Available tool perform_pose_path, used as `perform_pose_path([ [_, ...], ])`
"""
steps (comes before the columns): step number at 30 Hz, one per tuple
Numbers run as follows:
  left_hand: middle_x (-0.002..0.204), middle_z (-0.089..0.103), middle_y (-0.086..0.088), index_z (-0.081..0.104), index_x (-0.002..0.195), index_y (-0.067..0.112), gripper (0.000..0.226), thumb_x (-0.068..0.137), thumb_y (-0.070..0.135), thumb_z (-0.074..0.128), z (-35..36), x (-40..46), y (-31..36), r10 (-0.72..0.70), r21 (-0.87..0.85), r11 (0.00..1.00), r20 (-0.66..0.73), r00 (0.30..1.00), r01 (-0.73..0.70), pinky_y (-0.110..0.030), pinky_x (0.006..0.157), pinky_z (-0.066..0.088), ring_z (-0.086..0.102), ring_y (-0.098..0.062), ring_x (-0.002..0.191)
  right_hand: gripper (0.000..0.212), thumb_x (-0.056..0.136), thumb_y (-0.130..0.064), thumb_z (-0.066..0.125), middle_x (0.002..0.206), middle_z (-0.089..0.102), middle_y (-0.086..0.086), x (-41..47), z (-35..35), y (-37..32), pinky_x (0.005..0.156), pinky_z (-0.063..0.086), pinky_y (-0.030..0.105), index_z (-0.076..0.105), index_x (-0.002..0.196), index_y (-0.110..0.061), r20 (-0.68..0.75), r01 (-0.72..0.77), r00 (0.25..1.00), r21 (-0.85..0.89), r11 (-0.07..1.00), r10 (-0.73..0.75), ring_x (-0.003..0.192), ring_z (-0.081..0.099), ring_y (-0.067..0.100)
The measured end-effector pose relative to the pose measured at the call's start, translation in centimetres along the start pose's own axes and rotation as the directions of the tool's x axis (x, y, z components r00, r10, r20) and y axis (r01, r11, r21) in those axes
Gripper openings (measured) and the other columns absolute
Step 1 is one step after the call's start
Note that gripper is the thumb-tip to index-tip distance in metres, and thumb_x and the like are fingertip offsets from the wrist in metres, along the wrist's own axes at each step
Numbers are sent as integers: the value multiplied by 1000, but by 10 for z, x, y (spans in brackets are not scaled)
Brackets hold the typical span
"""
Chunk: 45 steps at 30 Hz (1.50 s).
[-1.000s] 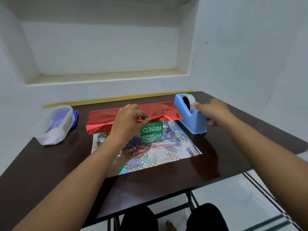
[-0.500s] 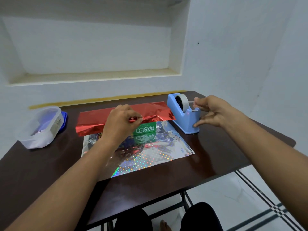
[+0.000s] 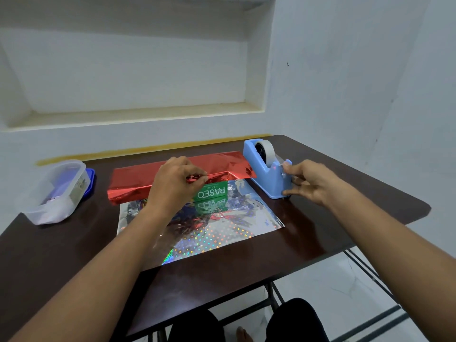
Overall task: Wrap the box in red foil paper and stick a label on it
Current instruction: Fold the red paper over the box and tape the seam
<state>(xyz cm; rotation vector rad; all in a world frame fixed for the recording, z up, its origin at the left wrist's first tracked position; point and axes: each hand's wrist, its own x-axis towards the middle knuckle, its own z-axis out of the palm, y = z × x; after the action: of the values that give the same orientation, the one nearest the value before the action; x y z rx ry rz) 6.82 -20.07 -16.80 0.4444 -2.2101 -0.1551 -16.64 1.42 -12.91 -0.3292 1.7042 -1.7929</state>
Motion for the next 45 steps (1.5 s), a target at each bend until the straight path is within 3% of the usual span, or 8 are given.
perform_pose_path([
  [7,79,62,10,84,94,23,11,83,25,85,-1,-1,2,-6,-10,1000,-1,1000,6,-31,69,36,56,-20,81,15,91,-7,75,102,64,14,4,4,1,79,63,56,64,93,3,-86,106,988,-229,968,-129,92,68,25],
  [14,79,62,8,84,96,23,12,85,26,85,-1,-1,2,-14,-6,1000,6,1000,14,-30,68,34,54,-19,81,21,85,-14,75,93,67,14,6,4,-3,69,65,36,68,83,6,-156,169,947,-503,848,-281,84,75,30],
  [18,80,64,6,84,96,23,11,85,26,84,-1,-1,3,-22,-14,1000,6,1000,22,-32,67,37,56,-21,82,20,77,-9,70,70,60,7,1,3,8,51,40,24,64,69,9,-144,175,905,-733,658,-401,63,55,19],
  [24,80,63,7,84,96,23,12,84,25,85,0,-1,2,-20,-13,1000,1,1000,20,-31,68,37,55,-19,82,20,93,-20,71,93,68,-11,-23,-4,24,82,41,20,78,86,-4,-142,316,860,-606,730,-490,92,62,6],
  [27,80,61,10,84,95,23,12,84,25,85,0,-1,1,-11,-9,1000,-2,1000,11,-31,68,36,55,-19,81,15,96,-22,68,94,70,-17,-42,10,23,73,44,19,79,88,-15,-113,447,813,-507,737,-571,86,63,4],
  [34,83,66,9,84,98,27,14,84,30,84,-4,0,2,-25,10,1000,28,999,25,-30,70,38,55,-14,82,10,91,-20,77,76,74,1,-60,64,35,73,52,28,79,90,-30,117,528,848,-261,808,-516,71,65,8],
  [41,88,69,9,84,102,28,18,84,29,84,-8,1,0,-45,-6,999,73,996,46,-32,74,46,61,-14,84,46,88,-29,80,70,76,-6,-50,118,56,91,55,32,61,130,-31,106,517,851,-337,787,-514,77,75,11],
  [45,88,70,8,84,102,27,17,85,27,84,-7,2,0,-30,-20,999,60,998,31,-31,73,46,61,-13,82,40,86,-31,79,67,73,-6,-42,128,63,77,55,34,51,114,-23,5,438,877,-420,795,-481,69,74,11],
])
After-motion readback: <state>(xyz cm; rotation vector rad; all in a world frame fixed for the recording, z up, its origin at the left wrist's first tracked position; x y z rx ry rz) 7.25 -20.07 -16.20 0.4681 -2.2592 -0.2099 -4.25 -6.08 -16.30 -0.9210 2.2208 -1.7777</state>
